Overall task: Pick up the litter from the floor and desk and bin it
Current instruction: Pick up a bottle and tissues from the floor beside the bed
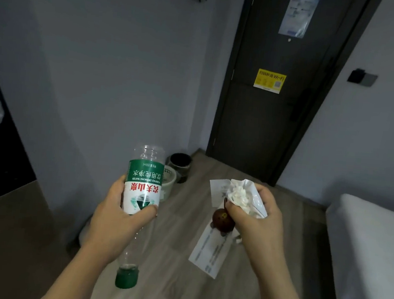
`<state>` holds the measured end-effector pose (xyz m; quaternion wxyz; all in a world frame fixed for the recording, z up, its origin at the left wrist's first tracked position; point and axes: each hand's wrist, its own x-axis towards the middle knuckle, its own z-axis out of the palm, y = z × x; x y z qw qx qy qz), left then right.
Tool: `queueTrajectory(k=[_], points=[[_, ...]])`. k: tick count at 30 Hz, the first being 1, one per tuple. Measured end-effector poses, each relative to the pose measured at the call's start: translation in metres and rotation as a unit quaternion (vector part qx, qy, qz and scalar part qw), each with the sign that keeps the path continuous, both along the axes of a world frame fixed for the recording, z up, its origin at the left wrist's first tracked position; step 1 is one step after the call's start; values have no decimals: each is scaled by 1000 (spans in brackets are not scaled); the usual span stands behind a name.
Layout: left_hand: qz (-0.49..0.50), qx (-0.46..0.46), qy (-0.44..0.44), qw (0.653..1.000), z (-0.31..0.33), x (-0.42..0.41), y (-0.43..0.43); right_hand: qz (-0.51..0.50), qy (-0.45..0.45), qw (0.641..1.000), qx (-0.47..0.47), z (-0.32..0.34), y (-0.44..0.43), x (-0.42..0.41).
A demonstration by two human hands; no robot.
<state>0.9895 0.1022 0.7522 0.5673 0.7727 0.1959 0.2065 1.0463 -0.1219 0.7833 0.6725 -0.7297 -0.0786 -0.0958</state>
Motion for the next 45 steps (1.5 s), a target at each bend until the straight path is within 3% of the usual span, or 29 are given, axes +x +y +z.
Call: queueTrajectory(k=[9, 20, 28, 34, 45], points=[[5, -5, 9, 1000, -19, 118, 59, 10, 17, 1000, -12, -18, 63, 137], [25, -29, 9, 999, -28, 330, 115, 41, 34, 999, 11, -28, 115, 358], [-14, -25, 50, 998, -58, 461, 160, 32, 67, 997, -20, -55, 150, 488], [-62, -13, 121, 991, -104, 593, 223, -10, 81, 996, -47, -76, 190, 607], [-117, 16, 330, 937, -181, 776, 306, -19, 136, 988, -76, -90, 267, 782]])
